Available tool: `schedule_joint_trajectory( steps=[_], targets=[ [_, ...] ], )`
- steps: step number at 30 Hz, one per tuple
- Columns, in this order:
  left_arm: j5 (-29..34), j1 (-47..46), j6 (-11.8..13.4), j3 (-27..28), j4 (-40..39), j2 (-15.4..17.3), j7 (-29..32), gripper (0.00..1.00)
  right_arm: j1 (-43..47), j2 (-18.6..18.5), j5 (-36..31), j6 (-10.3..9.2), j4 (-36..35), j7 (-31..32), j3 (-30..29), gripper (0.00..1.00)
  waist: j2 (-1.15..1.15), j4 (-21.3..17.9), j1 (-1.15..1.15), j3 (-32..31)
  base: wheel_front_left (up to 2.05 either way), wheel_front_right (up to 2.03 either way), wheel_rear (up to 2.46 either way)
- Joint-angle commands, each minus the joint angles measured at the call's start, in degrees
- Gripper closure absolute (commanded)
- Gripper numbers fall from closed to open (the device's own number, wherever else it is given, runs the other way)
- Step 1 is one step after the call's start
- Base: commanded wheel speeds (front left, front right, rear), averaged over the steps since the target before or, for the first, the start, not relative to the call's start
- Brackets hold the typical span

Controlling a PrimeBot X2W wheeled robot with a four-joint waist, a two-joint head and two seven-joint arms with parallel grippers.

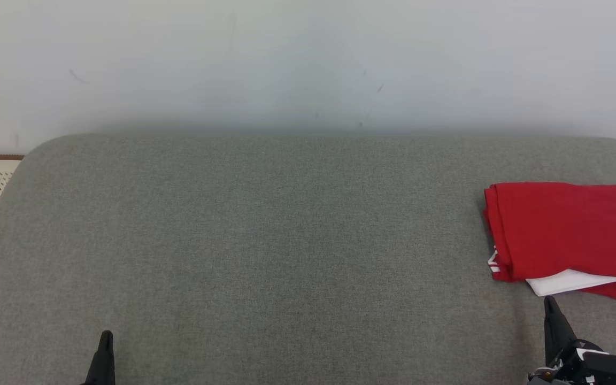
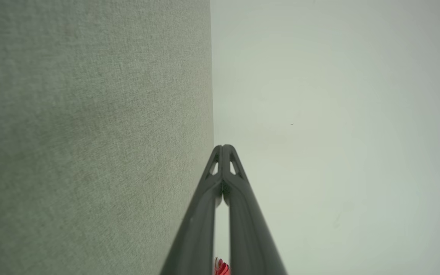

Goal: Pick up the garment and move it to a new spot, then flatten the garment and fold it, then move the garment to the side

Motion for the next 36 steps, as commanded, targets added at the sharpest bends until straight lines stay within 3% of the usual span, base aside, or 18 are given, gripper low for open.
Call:
schedule_joint_trajectory(
  steps=[1,36],
  targets=[
    [-1.41,-0.15,-0.12,0.0,0.0,0.29,0.37,1.0,-0.38,0.25,1.27,0.02,-0.2,0.34,-0.27,1.0,0.0,0.04,-0.01,0.02,0.0,0.0,0.0],
    [-2.12,-0.23,-0.17,-0.01,0.0,0.25,0.48,1.0,-0.39,0.26,1.77,0.02,-0.24,0.42,-0.4,1.0,0.0,0.1,-0.01,0.05,0.0,0.0,0.0]
  ],
)
